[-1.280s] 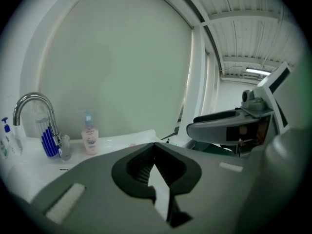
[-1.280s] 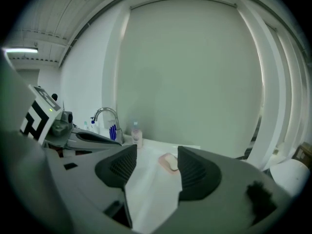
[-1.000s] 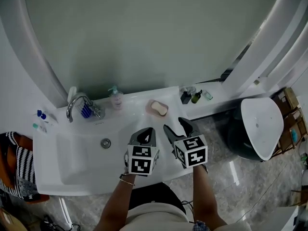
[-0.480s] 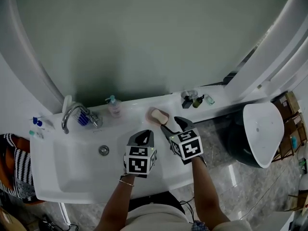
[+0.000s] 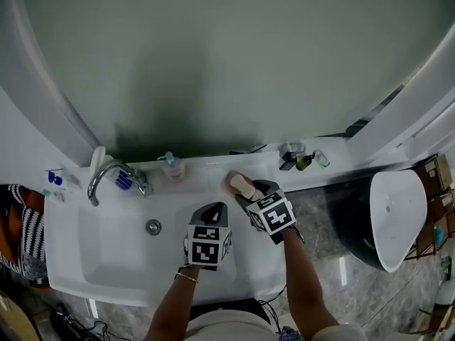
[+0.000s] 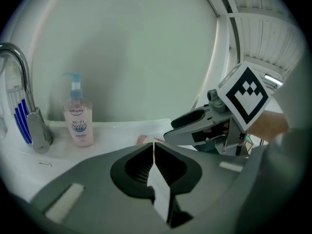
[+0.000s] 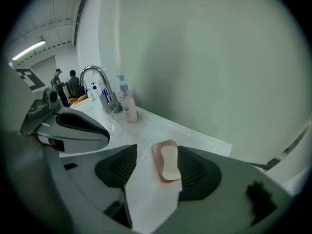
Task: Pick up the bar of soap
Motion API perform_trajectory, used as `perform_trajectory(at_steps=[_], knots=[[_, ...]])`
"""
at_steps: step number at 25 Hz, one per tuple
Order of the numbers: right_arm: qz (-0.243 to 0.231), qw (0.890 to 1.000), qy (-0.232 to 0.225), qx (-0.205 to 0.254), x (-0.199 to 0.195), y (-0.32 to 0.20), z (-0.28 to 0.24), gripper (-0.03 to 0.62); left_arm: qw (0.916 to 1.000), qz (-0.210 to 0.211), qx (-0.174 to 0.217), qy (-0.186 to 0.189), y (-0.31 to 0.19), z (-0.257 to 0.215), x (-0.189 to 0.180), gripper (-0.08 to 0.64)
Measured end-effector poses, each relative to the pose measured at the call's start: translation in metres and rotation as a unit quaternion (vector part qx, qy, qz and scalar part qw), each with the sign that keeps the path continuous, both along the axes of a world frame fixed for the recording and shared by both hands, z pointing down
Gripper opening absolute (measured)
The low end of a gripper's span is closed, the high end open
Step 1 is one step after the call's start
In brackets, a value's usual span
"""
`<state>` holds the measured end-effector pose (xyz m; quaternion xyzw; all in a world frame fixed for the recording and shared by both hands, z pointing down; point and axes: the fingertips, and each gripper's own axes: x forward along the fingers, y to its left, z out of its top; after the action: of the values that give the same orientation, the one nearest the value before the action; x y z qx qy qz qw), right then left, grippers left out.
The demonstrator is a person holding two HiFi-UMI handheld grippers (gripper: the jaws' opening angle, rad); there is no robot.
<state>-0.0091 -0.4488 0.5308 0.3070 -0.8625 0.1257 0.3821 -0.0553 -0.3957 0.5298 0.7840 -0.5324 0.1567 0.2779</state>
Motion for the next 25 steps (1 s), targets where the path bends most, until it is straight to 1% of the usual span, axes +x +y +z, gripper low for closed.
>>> perform_trajectory(at_steps=[2, 5, 9, 13, 18, 21, 25], knots=[[-0.021, 1.0, 0.021, -0.006, -0.002, -0.005, 0.012, 0.253, 1.0, -0.003, -0.006, 0.001, -0.006, 0.005, 0.0, 0.018], [-0.039, 0.998, 0.037, -0.021, -0.004, -0.013, 0.028, 0.253, 0.9999, -0.01, -0.013, 0.0, -0.013, 0.012, -0.001, 0.018], [-0.028, 0.997, 0.039, -0.056, 0.002, -0.026, 0.051, 0.253, 0.9994, -0.027, -0.019, -0.003, -0.021, 0.02, -0.005, 0.018], [-0.05, 0.994, 0.062, -0.079, 0.002, -0.026, 0.073, 0.253, 0.9984, -0.042, -0.036, 0.005, -0.026, 0.032, -0.013, 0.018], [-0.059, 0.992, 0.068, -0.088, 0.0, -0.033, 0.083, 0.253, 0.9988, -0.024, -0.041, -0.01, -0.034, 0.043, -0.008, 0.018], [-0.061, 0.991, 0.066, -0.101, -0.004, -0.034, 0.092, 0.253, 0.9984, -0.03, -0.048, 0.001, -0.036, 0.047, -0.007, 0.023], [-0.061, 0.989, 0.073, -0.114, -0.004, -0.037, 0.1, 0.253, 0.9983, -0.021, -0.053, -0.009, -0.039, 0.054, 0.0, 0.025]])
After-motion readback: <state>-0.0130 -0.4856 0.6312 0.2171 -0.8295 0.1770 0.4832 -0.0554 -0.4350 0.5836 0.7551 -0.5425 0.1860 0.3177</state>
